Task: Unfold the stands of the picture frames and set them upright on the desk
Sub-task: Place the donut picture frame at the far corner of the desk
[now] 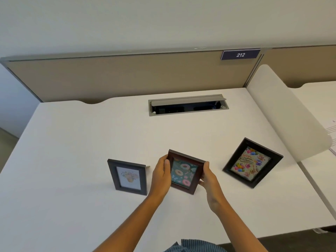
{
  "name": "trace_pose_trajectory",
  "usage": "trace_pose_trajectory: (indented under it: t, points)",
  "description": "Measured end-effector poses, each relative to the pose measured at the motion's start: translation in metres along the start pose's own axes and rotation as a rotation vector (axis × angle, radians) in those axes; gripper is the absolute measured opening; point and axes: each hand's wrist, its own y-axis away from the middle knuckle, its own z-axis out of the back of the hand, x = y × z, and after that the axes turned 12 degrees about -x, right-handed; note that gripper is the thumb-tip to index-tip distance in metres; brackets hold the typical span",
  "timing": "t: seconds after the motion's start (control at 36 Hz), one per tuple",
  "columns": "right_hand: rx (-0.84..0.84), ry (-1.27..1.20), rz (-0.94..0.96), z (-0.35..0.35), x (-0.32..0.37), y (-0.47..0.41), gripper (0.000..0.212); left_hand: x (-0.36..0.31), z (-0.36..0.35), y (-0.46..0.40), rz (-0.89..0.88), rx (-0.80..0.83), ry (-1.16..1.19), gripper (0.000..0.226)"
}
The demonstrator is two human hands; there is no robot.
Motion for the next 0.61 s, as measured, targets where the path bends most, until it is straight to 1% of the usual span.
trace_pose_trajectory:
  t: [0.17,0.36,0.47,0.61]
  points:
    - [0.004,-0.041,-0.032,-0.0003,-0.0014,-0.005,0.068,-0.0017,-0.0058,-0.0046,0.017,-0.03,0.007,0.031]
    - [0.0,0.029,-0.045,0.0018,-0.0018,-0.0019,0.071,-0.0007,-0.0084,-0.0058,0.031,-0.031,-0.005,0.03]
    - [0.0,0.052,-0.083,0.0023,-0.0029,0.0,0.077,-0.0034,-0.0082,-0.0036,0.039,-0.042,-0.004,0.027]
    - [0.032,0.055,-0.125,0.0033,-0.0019,0.0014,0.074,-0.0034,-0.0071,0.0014,0.056,-0.059,0.003,0.027]
